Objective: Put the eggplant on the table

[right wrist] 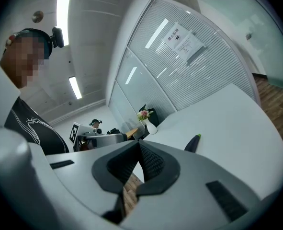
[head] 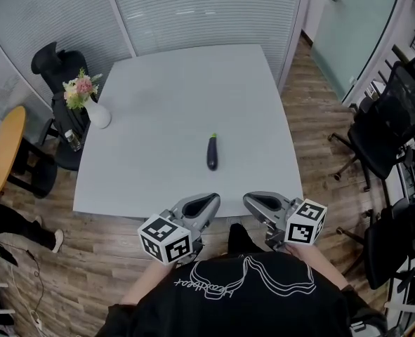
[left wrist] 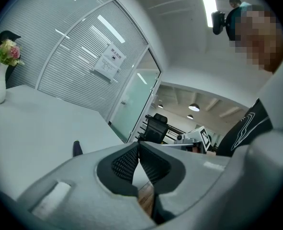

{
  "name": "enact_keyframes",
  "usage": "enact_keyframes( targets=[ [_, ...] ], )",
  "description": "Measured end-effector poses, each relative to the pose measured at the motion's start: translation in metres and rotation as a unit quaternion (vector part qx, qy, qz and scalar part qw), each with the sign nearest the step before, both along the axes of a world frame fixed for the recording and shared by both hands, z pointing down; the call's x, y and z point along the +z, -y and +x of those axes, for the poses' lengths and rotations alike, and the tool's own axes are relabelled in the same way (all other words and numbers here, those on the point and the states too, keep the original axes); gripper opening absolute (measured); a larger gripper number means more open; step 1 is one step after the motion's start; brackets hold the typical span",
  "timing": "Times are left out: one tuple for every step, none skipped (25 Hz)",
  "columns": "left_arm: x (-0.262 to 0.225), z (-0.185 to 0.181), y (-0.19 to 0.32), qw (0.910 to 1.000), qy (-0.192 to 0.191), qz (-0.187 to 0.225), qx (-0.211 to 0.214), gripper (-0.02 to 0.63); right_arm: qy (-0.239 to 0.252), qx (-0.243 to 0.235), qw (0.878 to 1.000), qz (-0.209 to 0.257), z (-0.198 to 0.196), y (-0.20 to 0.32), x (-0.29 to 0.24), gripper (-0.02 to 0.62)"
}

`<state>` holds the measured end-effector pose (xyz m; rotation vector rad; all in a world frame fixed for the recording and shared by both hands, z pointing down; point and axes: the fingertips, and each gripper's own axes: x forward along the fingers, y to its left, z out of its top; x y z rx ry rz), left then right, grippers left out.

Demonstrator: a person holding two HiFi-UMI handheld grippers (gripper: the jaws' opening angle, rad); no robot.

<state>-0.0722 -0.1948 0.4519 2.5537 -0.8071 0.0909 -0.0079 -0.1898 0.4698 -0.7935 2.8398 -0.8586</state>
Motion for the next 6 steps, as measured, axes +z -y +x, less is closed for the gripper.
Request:
enact_keyframes(
  targets=[
    [0.0004,0.0,-0.0014,1.0,-0.001,-0.001,0.0,0.02,-0.001,0.001,1.0,0.0,0.0004,-0.0014,0.0002,0.009],
    [0.001,-0.0004,-0.0028,1.0,-0.001,-0.001,0.0,0.02,-0.001,0.002,1.0,0.001,0.0004,-0.0026,0.0003,0.008],
    [0.0015,-0.0012,-0.0041,1.0,-0.001,-0.002,0.0,0.02,-0.001,0.003,1.0,0.001,0.0,-0.0038,0.0004,0.008],
    [0.002,-0.0022,-0.0055,1.0,-0.002,-0.003,0.0,0.02,-0.001,0.003,1.0,0.001,-0.0008,-0.0051,0.0005,0.008],
    [0.0025,-0.0034,-0.0069,1.0,-0.002,-0.003,-0.001,0.02,-0.001,0.003,1.0,0.001,-0.0018,-0.0066,0.0006,0.008],
    [0.003,-0.0045,-0.0084,1.0,-0.002,-0.004,-0.001,0.02,-0.001,0.004,1.0,0.002,-0.0029,-0.0081,0.0008,0.008]
  ],
)
